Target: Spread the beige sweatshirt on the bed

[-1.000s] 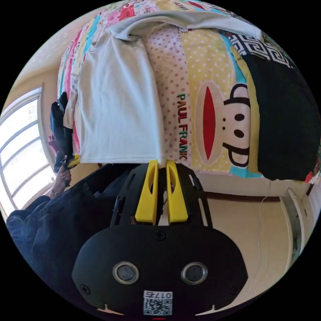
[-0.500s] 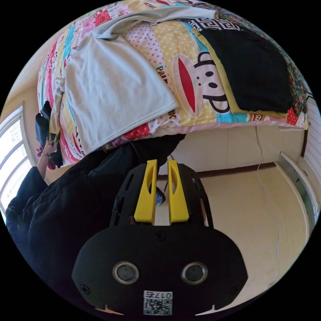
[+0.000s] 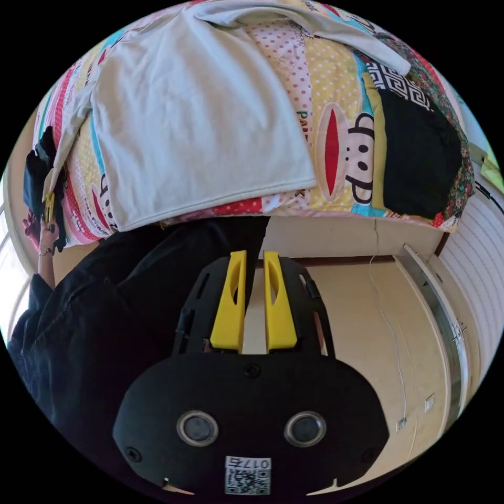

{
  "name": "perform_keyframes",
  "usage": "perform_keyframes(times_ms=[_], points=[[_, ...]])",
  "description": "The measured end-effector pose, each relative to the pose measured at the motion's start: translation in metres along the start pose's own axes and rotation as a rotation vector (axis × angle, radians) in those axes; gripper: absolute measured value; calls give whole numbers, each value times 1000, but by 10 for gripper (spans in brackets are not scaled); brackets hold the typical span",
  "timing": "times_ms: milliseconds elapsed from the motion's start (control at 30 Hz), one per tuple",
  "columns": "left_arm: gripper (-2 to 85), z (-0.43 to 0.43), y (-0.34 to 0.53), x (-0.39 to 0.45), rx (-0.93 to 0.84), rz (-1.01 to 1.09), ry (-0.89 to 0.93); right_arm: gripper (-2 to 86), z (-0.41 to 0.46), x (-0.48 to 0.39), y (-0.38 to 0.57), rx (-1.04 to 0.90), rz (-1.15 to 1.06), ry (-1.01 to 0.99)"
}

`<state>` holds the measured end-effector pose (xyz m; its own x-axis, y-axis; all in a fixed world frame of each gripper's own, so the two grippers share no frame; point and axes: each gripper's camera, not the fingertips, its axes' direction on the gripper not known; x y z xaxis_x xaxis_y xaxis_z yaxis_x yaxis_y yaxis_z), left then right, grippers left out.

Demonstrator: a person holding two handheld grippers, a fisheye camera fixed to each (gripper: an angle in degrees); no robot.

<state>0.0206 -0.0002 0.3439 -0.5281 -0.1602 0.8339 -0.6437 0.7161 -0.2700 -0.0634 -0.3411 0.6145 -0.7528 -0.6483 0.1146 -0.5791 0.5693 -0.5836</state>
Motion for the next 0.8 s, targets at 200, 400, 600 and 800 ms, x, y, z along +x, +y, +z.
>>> perform_keyframes(times_ms=[200,400,600,800], points=[[50,-19,37,75,73,225,-29,72,-30,-31,-77,149,-112,-35],[50,31,77,166,37,505,-123,75,-5,-40,-148,223,-131,-41],[50,177,167,260,-88,769,-56,72,24,-16,-161,181,-8,-151],[91,378,295,246,-523,807,-139,62,23,-8,-117,253,-302,-101]])
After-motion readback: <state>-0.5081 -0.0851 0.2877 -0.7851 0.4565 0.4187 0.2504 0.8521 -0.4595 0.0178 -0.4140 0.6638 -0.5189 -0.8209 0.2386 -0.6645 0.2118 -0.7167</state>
